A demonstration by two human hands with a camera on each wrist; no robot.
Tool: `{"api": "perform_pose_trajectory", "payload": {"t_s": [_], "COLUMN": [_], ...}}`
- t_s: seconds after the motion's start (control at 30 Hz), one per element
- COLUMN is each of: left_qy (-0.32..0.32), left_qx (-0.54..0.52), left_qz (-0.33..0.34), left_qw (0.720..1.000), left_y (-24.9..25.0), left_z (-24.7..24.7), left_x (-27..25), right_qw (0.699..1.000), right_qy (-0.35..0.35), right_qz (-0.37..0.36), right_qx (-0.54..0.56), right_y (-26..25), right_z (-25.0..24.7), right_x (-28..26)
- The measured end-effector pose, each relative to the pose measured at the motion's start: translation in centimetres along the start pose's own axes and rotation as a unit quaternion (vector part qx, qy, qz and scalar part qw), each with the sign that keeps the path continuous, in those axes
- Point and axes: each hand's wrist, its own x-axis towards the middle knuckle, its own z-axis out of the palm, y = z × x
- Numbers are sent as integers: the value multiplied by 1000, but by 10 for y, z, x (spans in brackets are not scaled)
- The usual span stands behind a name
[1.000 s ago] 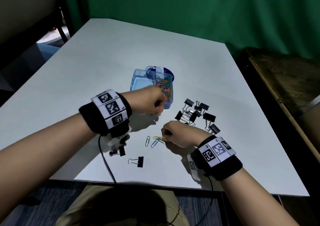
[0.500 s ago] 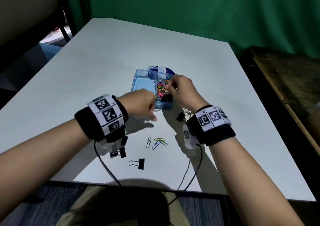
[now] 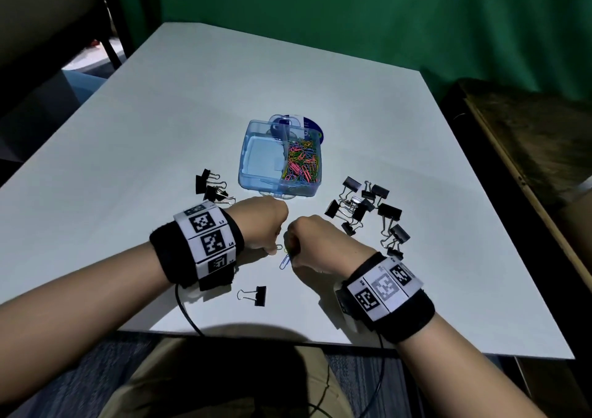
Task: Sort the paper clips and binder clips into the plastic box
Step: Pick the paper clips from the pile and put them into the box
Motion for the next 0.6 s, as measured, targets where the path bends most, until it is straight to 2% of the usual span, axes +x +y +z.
{"api": "perform_pose_trajectory", "payload": {"t_s": [0.07, 0.2, 0.37, 0.5, 0.6], "left_qy": [-1, 4, -6, 10, 31], "left_qx": [-6, -26, -92, -48, -14], "left_qz": [7, 21, 42, 31, 31], "left_qw": [1000, 999, 995, 998, 999], "left_y": [-2, -2, 8, 20, 25], "left_z": [1, 4, 3, 10, 14], "left_x": [0, -3, -7, -7, -5], "right_qw": [1000, 1000, 1000, 1000, 999], "right_qy": [13, -4, -12, 5, 43], "right_qz": [1, 10, 6, 14, 21], "right_qx": [4, 17, 11, -5, 0], "right_y": [0, 4, 5, 12, 17], "right_z": [2, 1, -2, -7, -19], "right_x": [3, 5, 4, -2, -7]}}
